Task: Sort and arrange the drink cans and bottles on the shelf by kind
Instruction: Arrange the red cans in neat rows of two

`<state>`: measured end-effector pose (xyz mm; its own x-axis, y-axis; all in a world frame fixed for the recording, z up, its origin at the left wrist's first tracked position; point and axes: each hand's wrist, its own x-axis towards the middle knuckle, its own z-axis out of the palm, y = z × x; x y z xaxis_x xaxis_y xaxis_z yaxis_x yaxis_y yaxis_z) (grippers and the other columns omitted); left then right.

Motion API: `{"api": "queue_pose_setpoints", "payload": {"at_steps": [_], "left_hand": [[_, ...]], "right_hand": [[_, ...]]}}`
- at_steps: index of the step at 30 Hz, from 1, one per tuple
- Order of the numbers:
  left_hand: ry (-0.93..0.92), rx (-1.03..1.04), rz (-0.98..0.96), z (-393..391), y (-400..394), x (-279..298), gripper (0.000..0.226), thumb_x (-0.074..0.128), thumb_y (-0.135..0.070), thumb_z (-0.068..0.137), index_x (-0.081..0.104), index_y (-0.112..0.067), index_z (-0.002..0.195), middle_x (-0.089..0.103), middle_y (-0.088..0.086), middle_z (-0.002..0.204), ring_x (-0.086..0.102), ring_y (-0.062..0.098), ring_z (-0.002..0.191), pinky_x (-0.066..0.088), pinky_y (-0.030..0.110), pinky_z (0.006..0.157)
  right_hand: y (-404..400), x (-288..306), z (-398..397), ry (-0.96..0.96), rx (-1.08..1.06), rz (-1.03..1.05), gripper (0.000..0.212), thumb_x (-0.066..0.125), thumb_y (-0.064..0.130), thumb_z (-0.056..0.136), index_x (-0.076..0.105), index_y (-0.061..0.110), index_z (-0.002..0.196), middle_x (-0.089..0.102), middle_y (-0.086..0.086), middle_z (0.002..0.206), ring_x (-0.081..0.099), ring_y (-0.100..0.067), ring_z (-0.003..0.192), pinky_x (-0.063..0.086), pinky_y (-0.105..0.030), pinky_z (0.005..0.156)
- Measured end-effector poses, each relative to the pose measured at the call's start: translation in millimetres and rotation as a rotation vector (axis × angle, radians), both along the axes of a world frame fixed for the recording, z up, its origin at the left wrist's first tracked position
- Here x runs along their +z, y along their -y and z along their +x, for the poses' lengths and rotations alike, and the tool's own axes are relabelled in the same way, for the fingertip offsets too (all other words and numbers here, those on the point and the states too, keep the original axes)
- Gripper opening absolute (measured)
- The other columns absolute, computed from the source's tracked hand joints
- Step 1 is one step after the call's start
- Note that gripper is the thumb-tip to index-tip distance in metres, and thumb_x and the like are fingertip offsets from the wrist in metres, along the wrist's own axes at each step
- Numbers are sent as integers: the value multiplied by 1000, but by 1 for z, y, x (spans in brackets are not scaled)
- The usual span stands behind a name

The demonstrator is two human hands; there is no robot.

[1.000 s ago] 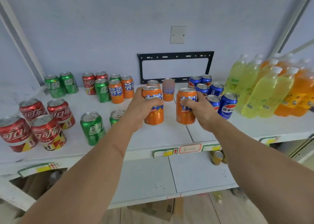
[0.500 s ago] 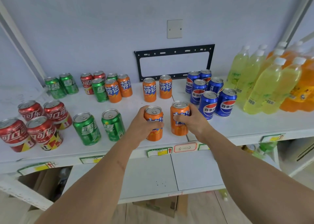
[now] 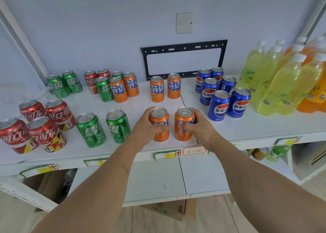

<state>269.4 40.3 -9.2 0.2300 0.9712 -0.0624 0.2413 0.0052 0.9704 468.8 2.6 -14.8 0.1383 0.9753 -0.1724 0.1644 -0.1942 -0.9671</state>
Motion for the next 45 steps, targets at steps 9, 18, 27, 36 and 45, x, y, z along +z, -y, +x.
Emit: {"api": "queue_pose_setpoints", "payload": {"at_steps": [9, 18, 27, 36, 45], "left_hand": [[-146, -45, -33, -7, -1, 8, 84, 87, -11, 69, 44, -28, 139, 62, -3, 125, 59, 19, 114, 47, 41, 103], [-450, -108, 255, -15, -16, 64, 68, 72, -44, 85, 44, -24, 144, 52, -5, 143, 52, 15, 124, 45, 35, 100], [-1083, -72, 777, 11, -68, 90, 32, 50, -40, 96, 60, -21, 120, 64, 4, 117, 62, 24, 103, 48, 35, 72], [-1123, -82, 505, 23, -164, 73, 62, 63, -41, 90, 43, -17, 144, 50, 9, 138, 54, 29, 120, 48, 42, 93], [-614, -74, 18, 34, -218, 54, 101, 81, -28, 79, 17, -21, 156, 38, 7, 155, 47, 28, 134, 45, 45, 106]], "right_hand": [[1, 6, 0, 27, 24, -48, 80, 78, 11, 80, 33, 28, 144, 51, 3, 136, 49, -22, 125, 42, -42, 104], [-11, 69, -3, 536, 26, 101, 63, 59, 49, 91, 43, 20, 144, 51, -1, 144, 51, -21, 126, 46, -38, 99], [-71, 110, -14, 1257, 183, 47, 37, 49, 39, 97, 61, 16, 124, 66, -7, 117, 62, -23, 101, 54, -40, 88], [-174, 89, 14, 1062, 126, 53, 68, 65, 35, 90, 34, 19, 148, 43, -10, 146, 54, -28, 120, 52, -39, 90], [-234, 61, 13, 857, 137, -56, 95, 76, 32, 84, 14, 20, 155, 22, -12, 158, 44, -35, 133, 46, -46, 103]]}}
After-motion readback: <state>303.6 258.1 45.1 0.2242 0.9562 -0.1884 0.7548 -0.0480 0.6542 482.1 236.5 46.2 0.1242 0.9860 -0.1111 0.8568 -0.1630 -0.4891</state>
